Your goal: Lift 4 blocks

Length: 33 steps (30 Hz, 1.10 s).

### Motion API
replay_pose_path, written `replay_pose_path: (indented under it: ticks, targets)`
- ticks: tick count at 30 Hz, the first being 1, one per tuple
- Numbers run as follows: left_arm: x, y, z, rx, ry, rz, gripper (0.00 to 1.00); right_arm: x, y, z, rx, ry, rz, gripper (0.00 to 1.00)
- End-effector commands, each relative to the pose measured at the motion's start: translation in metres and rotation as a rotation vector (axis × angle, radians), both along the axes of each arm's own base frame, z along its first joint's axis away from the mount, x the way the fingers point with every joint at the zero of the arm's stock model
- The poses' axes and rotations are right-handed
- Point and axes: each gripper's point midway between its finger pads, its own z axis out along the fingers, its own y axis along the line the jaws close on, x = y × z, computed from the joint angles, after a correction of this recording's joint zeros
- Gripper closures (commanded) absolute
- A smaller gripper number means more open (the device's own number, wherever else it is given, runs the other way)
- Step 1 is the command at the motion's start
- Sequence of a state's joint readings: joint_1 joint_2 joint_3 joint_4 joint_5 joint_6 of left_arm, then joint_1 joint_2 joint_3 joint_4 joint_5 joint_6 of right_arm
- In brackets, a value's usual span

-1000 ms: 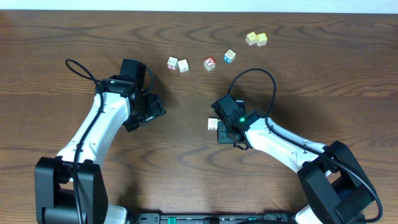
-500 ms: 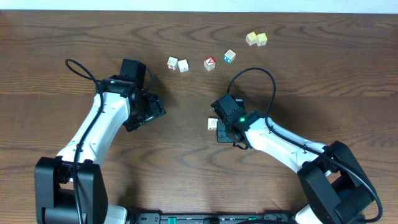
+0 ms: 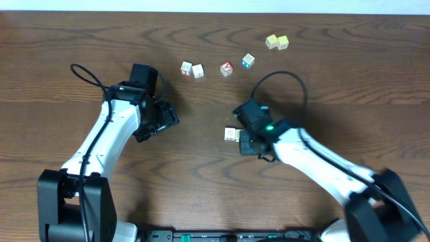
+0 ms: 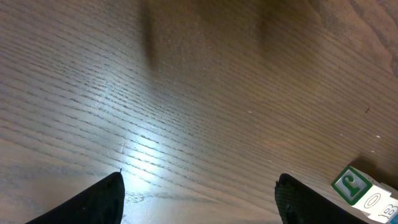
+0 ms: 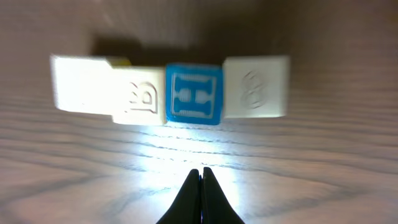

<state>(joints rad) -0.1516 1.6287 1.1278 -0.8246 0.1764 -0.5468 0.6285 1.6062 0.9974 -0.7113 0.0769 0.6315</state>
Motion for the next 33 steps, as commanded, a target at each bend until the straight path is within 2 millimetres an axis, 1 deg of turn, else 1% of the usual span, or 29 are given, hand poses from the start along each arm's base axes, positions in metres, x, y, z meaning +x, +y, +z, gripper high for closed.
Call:
replay_pose_path:
  ticks: [1,4,7,10,13,17,23,28,33]
  targets:
    - [0.0,0.003,0.0,0.011,0.0,0.009,0.22,0.022,-0.024,0.04,0.042,-0.094,-0.042,0.99]
    - [0.0,0.003,0.0,0.011,0.0,0.009,0.22,0.032,-0.05,0.046,0.05,-0.097,-0.087,0.99]
    - [0.0,0.003,0.0,0.011,0.0,0.009,0.22,0.04,-0.072,0.042,0.079,-0.071,-0.125,0.99]
    - [0.0,0.003,0.0,0.011,0.0,0.009,0.22,0.045,-0.083,0.033,0.132,-0.03,-0.134,0.99]
    - [0.0,0.003,0.0,0.011,0.0,0.009,0.22,0.047,-0.081,0.022,0.192,0.016,-0.119,0.99]
    - [0.0,0.003,0.0,0.011,0.0,0.009,0.22,0.049,-0.075,0.002,0.213,0.067,-0.115,0.99]
    - [0.0,0.003,0.0,0.011,0.0,0.009,0.22,0.047,-0.06,-0.026,0.279,0.152,-0.099,0.99]
    - [0.0,0.003,0.0,0.011,0.0,0.009,0.22,0.045,-0.053,-0.038,0.311,0.195,-0.094,0.99]
    - [0.0,0.003,0.0,0.011,0.0,0.009,0.22,0.043,-0.052,-0.04,0.318,0.205,-0.093,0.99]
